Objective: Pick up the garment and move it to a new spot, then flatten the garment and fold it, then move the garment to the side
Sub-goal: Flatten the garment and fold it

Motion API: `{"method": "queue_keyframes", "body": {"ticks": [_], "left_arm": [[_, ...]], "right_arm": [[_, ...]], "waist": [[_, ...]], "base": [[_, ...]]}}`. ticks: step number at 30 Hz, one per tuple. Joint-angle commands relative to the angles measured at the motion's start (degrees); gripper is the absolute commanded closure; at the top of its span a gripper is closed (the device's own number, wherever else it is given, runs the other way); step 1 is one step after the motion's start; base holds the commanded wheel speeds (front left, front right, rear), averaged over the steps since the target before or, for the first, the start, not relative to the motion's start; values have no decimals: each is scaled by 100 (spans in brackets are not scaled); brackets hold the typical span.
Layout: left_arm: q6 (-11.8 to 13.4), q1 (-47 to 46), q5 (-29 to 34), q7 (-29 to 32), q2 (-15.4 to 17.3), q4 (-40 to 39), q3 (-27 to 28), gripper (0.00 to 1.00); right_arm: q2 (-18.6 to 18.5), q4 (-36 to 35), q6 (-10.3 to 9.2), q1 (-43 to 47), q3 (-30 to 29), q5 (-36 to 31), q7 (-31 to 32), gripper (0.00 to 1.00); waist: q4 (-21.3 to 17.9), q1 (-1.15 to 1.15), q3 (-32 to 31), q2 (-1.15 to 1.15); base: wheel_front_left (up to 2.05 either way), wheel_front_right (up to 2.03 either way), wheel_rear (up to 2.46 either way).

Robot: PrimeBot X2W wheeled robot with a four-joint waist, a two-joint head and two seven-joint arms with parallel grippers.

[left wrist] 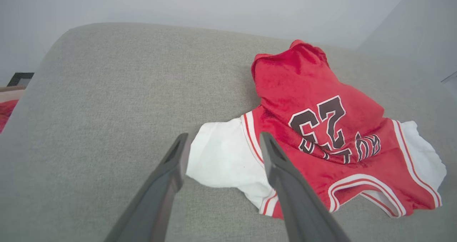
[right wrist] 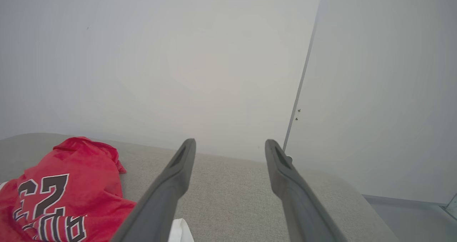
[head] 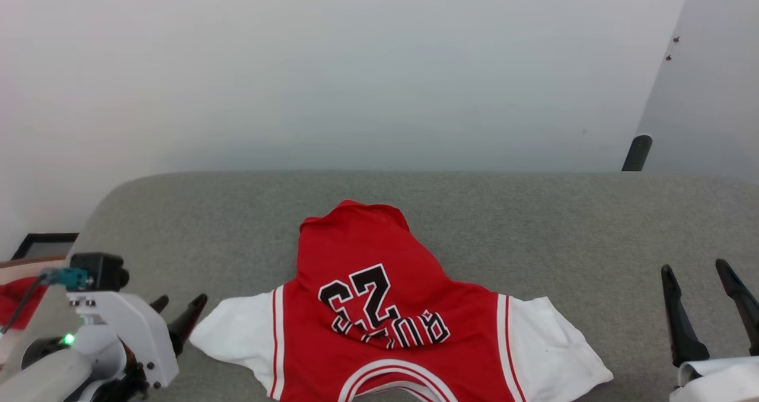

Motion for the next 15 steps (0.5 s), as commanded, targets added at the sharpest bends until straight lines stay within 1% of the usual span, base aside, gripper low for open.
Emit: {"method": "queue_keyframes", "body": {"ticks": [1,4,7,12,15], "left_arm": [[51,73,-60,8,44,-42,25,0],[105,91,-180,160,79,-112,40,0],[132,-2,-319,482,72,-70,15,0],[115,-226,-493,1180,-44,217,-97,0],[69,-363,-614,1565,-184,516,-151,0]], "right_arm": [[27,-37,-6,76,-62,11,4,0],[27,-68,-6,157,-199,-19,67,0],[15,-125,-6,188,-286,-30,118,0],[-80,-162,-6,92,-345,10,165,0],[-132,-187,-6,24,-339,24,188,0]], "waist": [[26,0,-1,0],[39,0,39,0],[6,0,117,0],[-102,0,317,0],[-182,0,461,0]], "base": [[0,0,0],[0,0,0],[0,0,0],[0,0,0],[0,0,0]]}}
